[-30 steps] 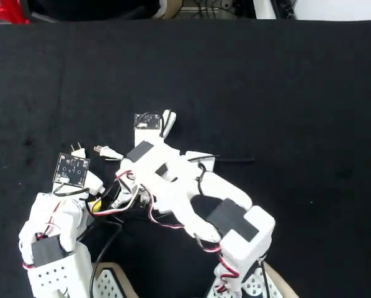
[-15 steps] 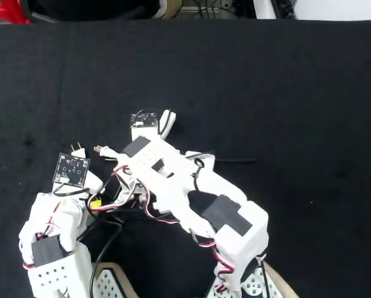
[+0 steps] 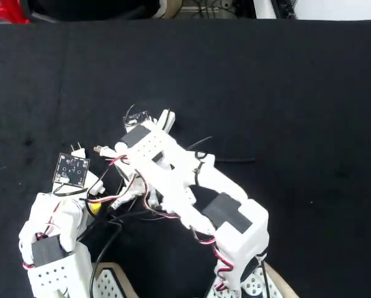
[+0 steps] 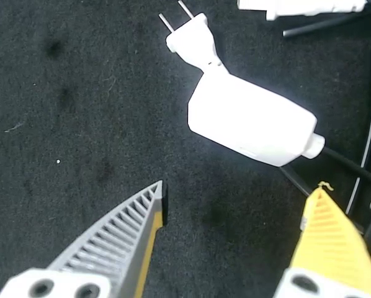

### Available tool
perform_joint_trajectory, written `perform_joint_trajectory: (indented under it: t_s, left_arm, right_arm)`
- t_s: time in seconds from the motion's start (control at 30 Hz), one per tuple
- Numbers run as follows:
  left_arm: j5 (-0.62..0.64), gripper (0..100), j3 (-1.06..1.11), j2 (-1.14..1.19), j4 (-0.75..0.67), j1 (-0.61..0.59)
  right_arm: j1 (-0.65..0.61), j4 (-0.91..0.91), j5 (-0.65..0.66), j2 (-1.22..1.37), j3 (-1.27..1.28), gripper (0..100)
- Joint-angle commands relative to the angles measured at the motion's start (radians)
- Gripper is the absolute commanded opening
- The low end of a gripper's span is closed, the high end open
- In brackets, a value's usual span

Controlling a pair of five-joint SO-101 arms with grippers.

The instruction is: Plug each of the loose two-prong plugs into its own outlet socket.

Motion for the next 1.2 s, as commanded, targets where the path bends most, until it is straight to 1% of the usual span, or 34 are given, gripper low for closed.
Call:
perform_joint_trajectory:
  t_s: [0.0,0.17,0.27,0.47,0.53,0.7,0.83,0.93,1.03,1.1,1.17]
  left_arm:
    - [-0.009,35,-0.004,0.0,-0.015,-0.004]
    - [-0.009,35,0.005,0.0,-0.017,-0.002]
    - [-0.009,35,0.008,0.0,-0.017,0.021]
    - [-0.009,35,0.005,0.0,-0.017,0.024]
    - [-0.005,35,0.002,0.0,-0.017,0.03]
    - [-0.002,35,-0.018,0.0,-0.008,0.099]
    - [0.057,35,-0.062,0.0,-0.011,0.137]
    - [0.066,35,-0.105,-0.002,-0.014,0.151]
    - [0.068,34,-0.16,-0.003,-0.011,0.148]
    - [0.068,30,-0.2,-0.023,-0.006,0.124]
    - [0.061,25,-0.228,-0.028,-0.008,0.065]
  right_arm:
    - [0.021,-0.012,0.018,-0.101,-0.03,1.1]
    - [0.031,-0.193,0.023,-0.297,0.163,1.1]
    - [0.031,-0.344,0.025,-0.45,0.317,1.1]
    - [0.032,-0.658,0.021,-0.742,0.607,1.1]
    - [0.032,-0.769,0.017,-0.823,0.691,1.1]
    - [0.032,-1.103,0.015,-0.967,0.915,1.1]
    - [0.032,-1.335,0.015,-1.064,1.07,1.1]
    - [0.032,-1.433,0.015,-1.156,1.159,1.1]
    - [0.032,-1.47,0.015,-1.265,1.224,1.1]
    - [0.052,-1.465,0.017,-1.34,1.25,1.1]
    - [0.081,-1.464,0.017,-1.4,1.268,1.1]
